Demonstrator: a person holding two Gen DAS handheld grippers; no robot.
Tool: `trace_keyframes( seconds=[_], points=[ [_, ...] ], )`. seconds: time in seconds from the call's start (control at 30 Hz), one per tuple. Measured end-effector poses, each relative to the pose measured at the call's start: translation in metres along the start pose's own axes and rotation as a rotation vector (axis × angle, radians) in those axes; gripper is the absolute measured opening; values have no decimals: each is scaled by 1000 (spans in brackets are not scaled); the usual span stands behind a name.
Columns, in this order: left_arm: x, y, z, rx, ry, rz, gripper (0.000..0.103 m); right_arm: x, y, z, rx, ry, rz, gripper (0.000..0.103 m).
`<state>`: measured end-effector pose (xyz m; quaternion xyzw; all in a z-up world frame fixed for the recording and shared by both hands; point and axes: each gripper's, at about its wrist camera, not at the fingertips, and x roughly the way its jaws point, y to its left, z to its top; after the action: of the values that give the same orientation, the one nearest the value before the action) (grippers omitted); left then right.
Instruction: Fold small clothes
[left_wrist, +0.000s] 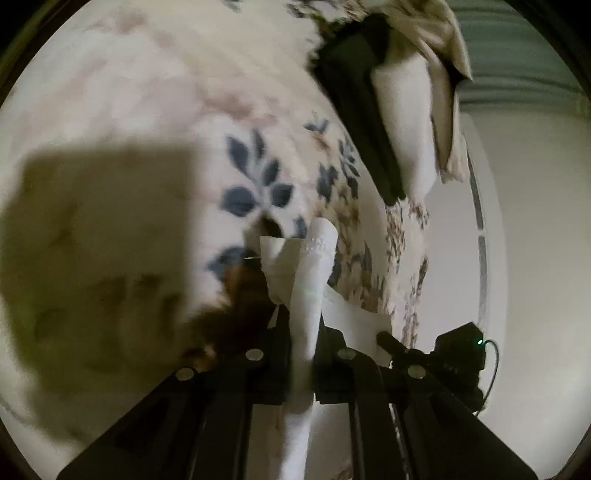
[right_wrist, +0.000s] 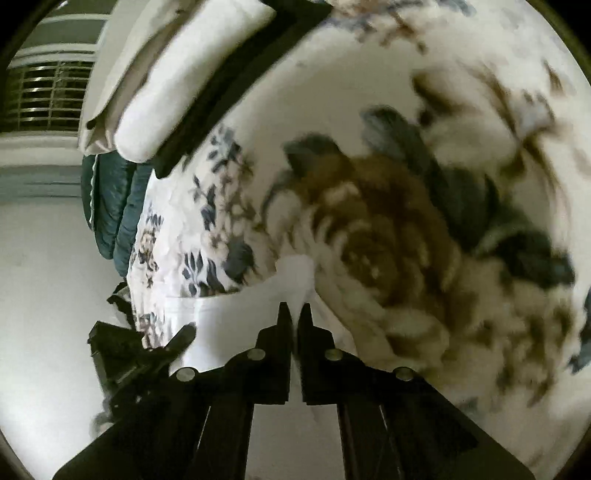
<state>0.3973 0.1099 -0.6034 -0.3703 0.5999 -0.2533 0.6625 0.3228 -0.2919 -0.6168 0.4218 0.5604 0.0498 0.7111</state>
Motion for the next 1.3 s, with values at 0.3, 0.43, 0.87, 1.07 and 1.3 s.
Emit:
trace_keyframes(
  seconds=[0.3, 0.43, 0.87, 1.07, 1.3],
  points=[
    [-27, 15, -19, -39, 40, -40, 65, 10, -24, 0, 110, 110, 19, 60],
    [-22, 29, -52, -56, 114, -52, 66, 9, -46, -33, 135, 215, 107, 68],
    [3, -37, -57, 129, 88, 38, 19, 51, -19, -70, 38, 294, 191, 15],
    [-23, -100, -41, 207, 65, 44, 19, -1, 24, -61, -22, 227, 170, 14],
    [-57, -194, 7, 326, -4, 72, 20, -80, 91, -14, -84, 135, 187, 14]
  ],
)
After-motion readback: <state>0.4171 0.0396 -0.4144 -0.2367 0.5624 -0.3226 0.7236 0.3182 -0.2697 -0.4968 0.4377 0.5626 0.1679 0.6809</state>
